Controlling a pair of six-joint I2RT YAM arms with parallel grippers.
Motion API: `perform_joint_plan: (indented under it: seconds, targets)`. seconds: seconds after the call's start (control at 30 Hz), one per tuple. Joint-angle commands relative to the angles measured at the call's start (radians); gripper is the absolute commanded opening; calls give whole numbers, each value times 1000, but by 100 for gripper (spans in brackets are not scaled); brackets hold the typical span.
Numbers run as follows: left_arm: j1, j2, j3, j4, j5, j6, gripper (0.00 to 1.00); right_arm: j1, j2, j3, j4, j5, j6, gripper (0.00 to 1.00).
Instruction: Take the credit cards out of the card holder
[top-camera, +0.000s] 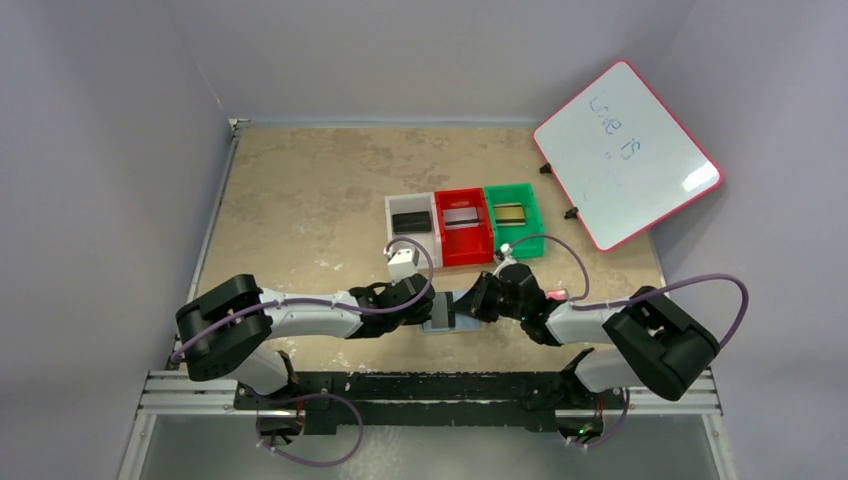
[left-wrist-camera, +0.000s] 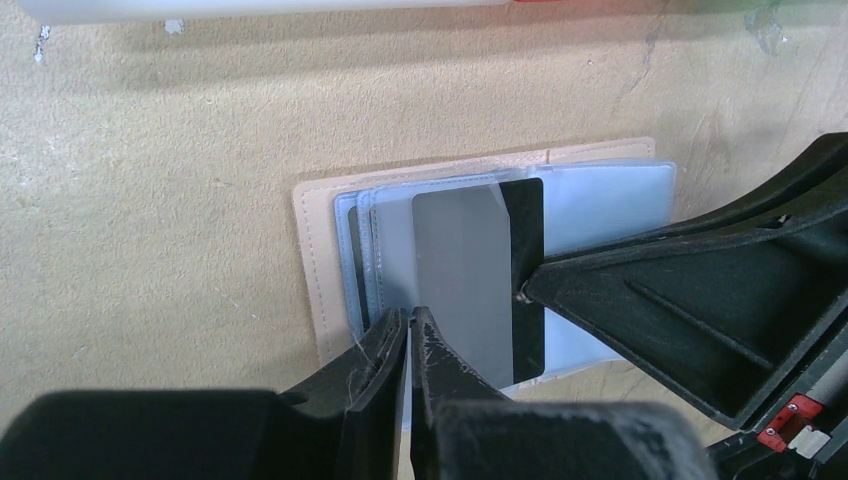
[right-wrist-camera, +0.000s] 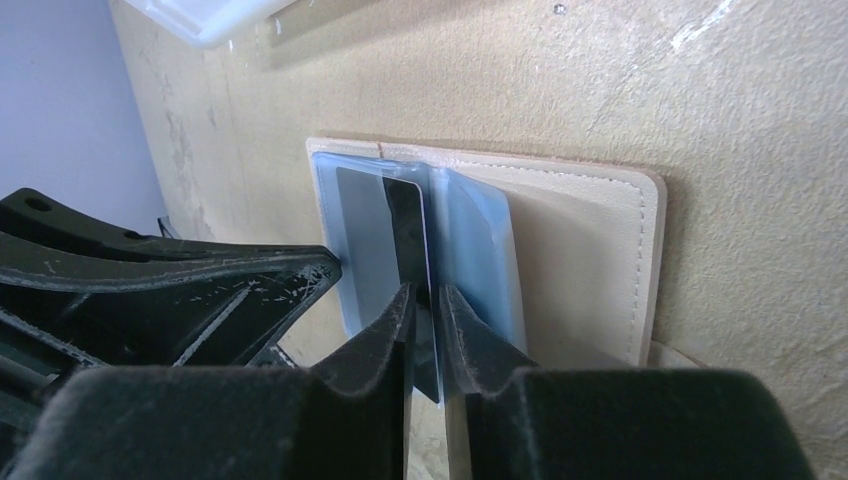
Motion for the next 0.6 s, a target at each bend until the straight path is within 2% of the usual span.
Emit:
perform_joint_plan:
  seconds: [0.0, 0.3, 0.47, 0.57]
  targets:
    - [3, 7, -11, -69, -3, 12, 6, -3, 22, 19, 11, -21, -27, 18]
    - [2, 7, -3, -77, -3, 18, 5, -3, 25, 33, -7, -26, -47, 32]
    - [2, 15, -6, -73, -2, 16, 4, -3, 55, 33, 12, -45, -52, 33]
    - [2, 17, -6, -69, 1, 18, 4, -3, 63, 34, 22, -50, -51, 26]
